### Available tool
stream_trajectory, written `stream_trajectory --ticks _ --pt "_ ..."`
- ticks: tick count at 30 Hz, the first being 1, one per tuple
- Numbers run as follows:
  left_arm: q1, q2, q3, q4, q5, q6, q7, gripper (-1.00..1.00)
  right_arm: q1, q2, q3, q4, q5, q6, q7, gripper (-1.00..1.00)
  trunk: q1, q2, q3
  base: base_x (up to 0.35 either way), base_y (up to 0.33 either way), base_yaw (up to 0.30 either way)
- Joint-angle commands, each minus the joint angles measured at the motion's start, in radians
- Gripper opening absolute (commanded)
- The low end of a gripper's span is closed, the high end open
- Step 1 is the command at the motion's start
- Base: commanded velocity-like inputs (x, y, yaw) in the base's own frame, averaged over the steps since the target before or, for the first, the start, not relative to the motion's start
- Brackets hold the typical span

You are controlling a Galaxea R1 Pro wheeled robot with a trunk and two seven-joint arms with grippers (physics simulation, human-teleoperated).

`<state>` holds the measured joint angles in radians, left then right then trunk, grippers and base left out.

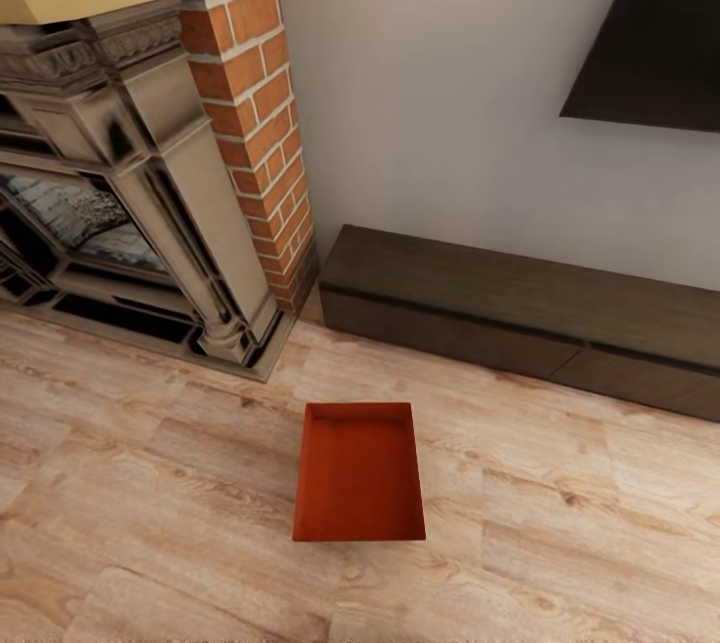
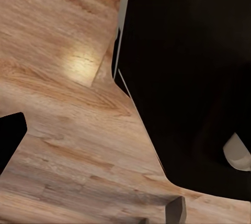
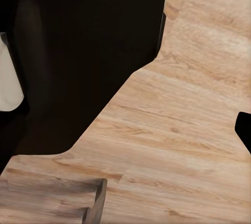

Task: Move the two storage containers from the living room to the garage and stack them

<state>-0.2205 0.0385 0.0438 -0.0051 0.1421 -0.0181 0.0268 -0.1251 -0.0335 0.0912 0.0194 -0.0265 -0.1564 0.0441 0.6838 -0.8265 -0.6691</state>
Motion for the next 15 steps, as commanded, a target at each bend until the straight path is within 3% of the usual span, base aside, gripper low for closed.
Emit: stream_trajectory --ticks 1,15 --pt "0.000 0.000 0.004 0.001 0.005 -0.002 0.001 1.00 -0.001 0.000 0.007 0.002 -0.003 -0.005 0.002 1.00 0.000 -0.001 -0.002 0.000 0.000 0.000" --pt "0.000 0.000 0.004 0.001 0.005 -0.002 0.001 1.00 -0.001 -0.002 0.008 0.002 -0.006 -0.005 0.004 1.00 0.000 -0.001 -0.025 0.000 0.000 0.000"
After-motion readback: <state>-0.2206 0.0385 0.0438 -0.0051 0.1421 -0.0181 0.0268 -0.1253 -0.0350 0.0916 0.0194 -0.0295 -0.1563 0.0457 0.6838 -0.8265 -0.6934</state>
